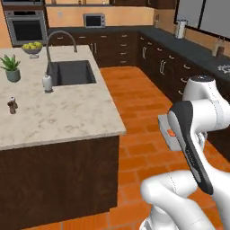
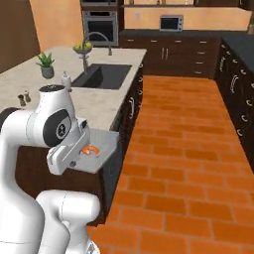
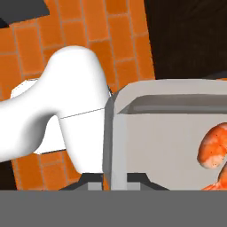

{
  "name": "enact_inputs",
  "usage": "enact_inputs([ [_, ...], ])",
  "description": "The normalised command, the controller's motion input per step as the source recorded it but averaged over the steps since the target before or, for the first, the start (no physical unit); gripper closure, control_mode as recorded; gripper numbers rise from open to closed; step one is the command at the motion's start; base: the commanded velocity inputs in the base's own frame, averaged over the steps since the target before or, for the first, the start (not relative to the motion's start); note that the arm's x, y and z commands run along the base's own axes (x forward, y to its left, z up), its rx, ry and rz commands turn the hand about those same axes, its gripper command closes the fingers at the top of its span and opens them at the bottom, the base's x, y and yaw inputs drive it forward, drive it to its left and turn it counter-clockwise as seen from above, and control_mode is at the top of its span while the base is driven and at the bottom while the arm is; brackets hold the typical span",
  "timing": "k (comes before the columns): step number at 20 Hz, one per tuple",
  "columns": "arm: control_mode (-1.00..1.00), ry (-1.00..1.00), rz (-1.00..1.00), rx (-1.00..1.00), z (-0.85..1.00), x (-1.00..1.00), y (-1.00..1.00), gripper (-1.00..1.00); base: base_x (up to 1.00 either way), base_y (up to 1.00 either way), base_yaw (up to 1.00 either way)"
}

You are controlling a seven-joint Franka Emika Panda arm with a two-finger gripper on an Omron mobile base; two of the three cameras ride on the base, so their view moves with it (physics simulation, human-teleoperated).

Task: Take the meat container that has the shrimp and place it on the second highest rack of the freezer. Then take the vegetable container that has the garlic and corn and place it on the highest rack of the freezer.

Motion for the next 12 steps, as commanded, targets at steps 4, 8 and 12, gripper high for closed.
enact_inputs([
  [4,1.00,0.00,0.00,0.00,0.00,0.00,0.00,1.00,0.00,0.00,1.00],
  [8,1.00,0.00,0.00,0.00,0.00,0.00,0.00,1.00,0.00,0.00,1.00],
  [12,1.00,0.00,0.00,0.00,0.00,0.00,0.00,1.00,0.00,0.00,1.00],
])
